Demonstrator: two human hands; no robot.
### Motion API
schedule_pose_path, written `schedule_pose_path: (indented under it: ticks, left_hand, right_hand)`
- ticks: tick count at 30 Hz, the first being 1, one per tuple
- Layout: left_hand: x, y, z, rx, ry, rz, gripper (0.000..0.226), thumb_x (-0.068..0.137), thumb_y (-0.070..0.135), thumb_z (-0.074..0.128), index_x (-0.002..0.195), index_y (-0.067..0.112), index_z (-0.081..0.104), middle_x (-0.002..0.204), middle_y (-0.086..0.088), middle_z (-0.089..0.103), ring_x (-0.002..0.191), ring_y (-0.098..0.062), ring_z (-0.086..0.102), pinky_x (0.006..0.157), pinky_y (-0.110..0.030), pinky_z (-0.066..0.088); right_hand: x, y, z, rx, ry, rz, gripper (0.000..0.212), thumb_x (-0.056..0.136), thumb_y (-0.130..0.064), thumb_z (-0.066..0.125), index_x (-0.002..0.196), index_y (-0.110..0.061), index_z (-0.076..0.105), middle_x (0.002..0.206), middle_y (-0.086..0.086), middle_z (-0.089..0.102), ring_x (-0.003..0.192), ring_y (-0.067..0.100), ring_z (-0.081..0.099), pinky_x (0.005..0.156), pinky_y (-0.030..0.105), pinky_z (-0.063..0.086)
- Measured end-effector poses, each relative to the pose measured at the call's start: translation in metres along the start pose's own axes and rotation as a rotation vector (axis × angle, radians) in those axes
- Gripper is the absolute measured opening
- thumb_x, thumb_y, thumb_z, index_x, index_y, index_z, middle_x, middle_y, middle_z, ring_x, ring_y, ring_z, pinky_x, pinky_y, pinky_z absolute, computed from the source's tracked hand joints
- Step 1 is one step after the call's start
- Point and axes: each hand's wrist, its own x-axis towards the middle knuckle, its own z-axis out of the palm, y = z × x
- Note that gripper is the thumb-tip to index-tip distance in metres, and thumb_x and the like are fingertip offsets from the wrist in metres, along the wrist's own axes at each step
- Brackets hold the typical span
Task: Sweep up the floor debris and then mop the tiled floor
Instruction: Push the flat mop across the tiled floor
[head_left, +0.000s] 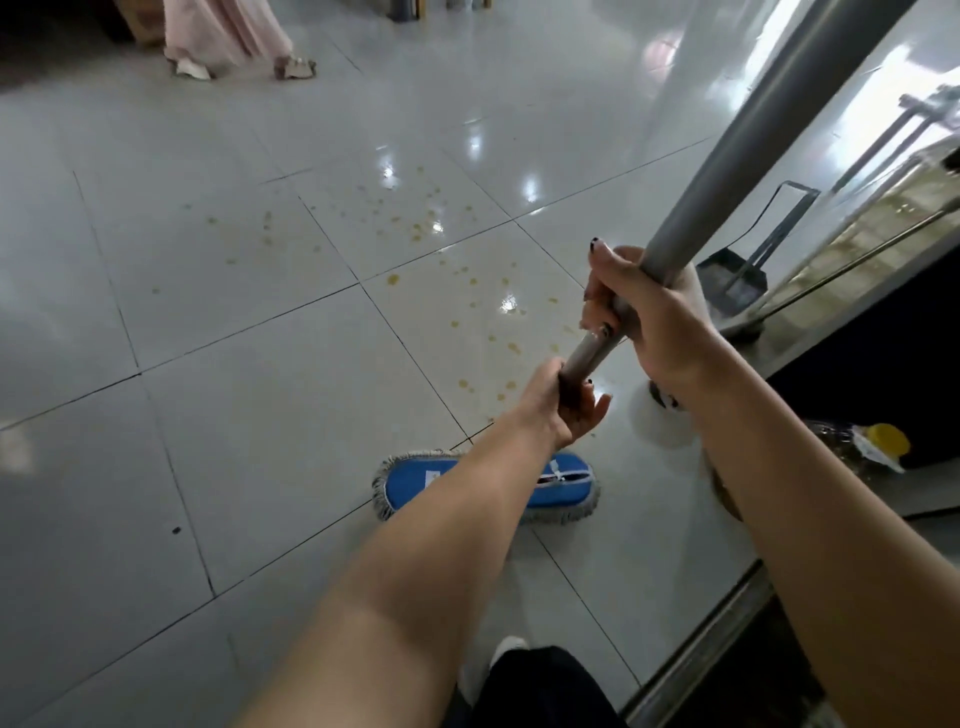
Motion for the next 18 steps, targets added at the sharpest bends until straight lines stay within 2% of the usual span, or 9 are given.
schedule_pose_path:
  ticks: [3, 6, 9, 12, 15, 18]
  left_hand:
    - [0.000, -0.006, 0.001, -0.011, 0.007, 0.027, 0.031, 0.089, 0.027, 0.041, 0.068, 0.007, 0.051, 0.044, -0.002, 0.047, 0.034, -0.010, 0.048, 0.050, -0.026, 0.056]
    - [0.008, -0.015, 0.002, -0.048, 0.023, 0.060, 0.032, 0.088, 0.025, 0.038, 0.065, 0.006, 0.050, 0.042, -0.002, 0.045, 0.032, -0.011, 0.046, 0.048, -0.025, 0.055]
    - [0.022, -0.032, -0.002, -0.075, 0.087, 0.084, 0.033, 0.089, 0.025, 0.037, 0.067, 0.005, 0.051, 0.041, -0.003, 0.046, 0.034, -0.012, 0.046, 0.049, -0.025, 0.056]
    - [0.040, -0.058, -0.007, -0.060, 0.175, 0.097, 0.031, 0.089, 0.026, 0.039, 0.066, 0.008, 0.049, 0.044, -0.002, 0.044, 0.038, -0.011, 0.045, 0.046, -0.022, 0.054]
    - [0.059, -0.082, -0.008, -0.062, 0.243, 0.095, 0.027, 0.087, 0.027, 0.045, 0.063, 0.014, 0.043, 0.054, 0.000, 0.035, 0.043, -0.010, 0.038, 0.042, -0.018, 0.048]
    - [0.071, -0.094, 0.001, -0.066, 0.251, 0.096, 0.024, 0.086, 0.023, 0.043, 0.064, 0.014, 0.045, 0.053, 0.000, 0.038, 0.036, -0.009, 0.041, 0.045, -0.020, 0.050]
  right_hand:
    - [-0.005, 0.001, -0.006, -0.007, -0.025, 0.013, 0.037, 0.070, -0.039, 0.069, 0.055, -0.012, 0.049, 0.048, -0.002, 0.045, 0.041, 0.011, 0.042, 0.063, 0.038, 0.040]
    - [-0.009, 0.006, -0.018, -0.046, -0.067, 0.020, 0.034, 0.070, -0.042, 0.068, 0.055, -0.014, 0.055, 0.046, -0.004, 0.044, 0.044, 0.012, 0.043, 0.068, 0.040, 0.041]
    - [-0.018, 0.023, -0.037, -0.079, -0.117, 0.055, 0.029, 0.068, -0.045, 0.067, 0.056, -0.020, 0.058, 0.047, -0.004, 0.045, 0.050, 0.016, 0.044, 0.071, 0.035, 0.043]
    - [-0.034, 0.054, -0.061, -0.168, -0.206, 0.122, 0.025, 0.068, -0.045, 0.065, 0.057, -0.024, 0.060, 0.056, 0.002, 0.048, 0.065, 0.020, 0.048, 0.072, 0.032, 0.041]
    - [-0.045, 0.077, -0.085, -0.232, -0.240, 0.184, 0.030, 0.065, -0.047, 0.065, 0.068, -0.018, 0.059, 0.067, 0.011, 0.051, 0.072, 0.019, 0.053, 0.069, 0.031, 0.043]
    - [-0.042, 0.083, -0.109, -0.213, -0.267, 0.190, 0.018, 0.074, -0.035, 0.065, 0.074, -0.017, 0.062, 0.063, 0.001, 0.054, 0.071, 0.016, 0.055, 0.073, 0.030, 0.044]
